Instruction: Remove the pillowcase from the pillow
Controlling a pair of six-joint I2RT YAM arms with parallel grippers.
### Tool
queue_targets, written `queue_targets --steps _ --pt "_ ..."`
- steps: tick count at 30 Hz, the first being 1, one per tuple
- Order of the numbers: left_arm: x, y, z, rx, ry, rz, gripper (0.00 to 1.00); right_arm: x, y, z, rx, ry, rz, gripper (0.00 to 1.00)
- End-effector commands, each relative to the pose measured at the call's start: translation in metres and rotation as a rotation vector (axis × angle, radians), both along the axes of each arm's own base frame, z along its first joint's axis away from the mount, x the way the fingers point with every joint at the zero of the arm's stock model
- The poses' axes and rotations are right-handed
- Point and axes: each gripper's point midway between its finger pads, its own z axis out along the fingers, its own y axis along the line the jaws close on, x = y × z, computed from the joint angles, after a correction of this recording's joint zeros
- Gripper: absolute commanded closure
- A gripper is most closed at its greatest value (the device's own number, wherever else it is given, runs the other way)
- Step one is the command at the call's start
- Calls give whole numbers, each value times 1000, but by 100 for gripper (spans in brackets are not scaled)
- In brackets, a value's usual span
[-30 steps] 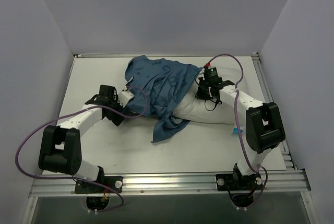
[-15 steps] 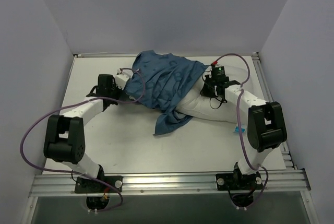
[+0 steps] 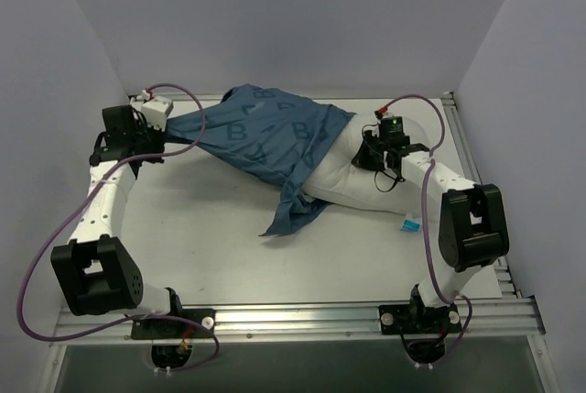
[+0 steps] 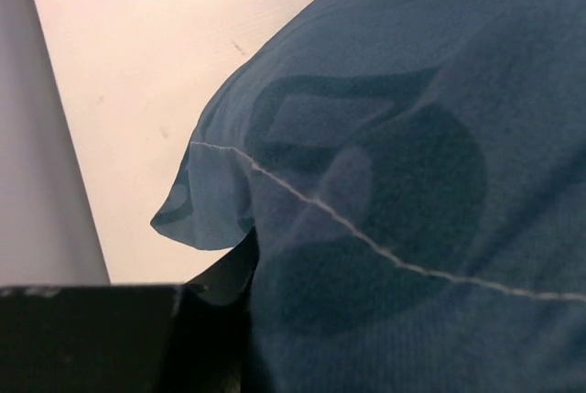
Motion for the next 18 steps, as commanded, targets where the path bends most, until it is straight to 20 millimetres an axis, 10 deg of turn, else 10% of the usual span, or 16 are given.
queue_targets --steps 1,12,18 --pt "-2 80 146 15 -368 271 98 -102 -100 -98 -321 466 -137 100" --pt "-40 51 323 -67 -651 154 98 -116 -115 -120 -346 549 -183 100" --pt "-34 25 352 -177 -667 75 98 -112 -101 -121 -292 553 -115 100"
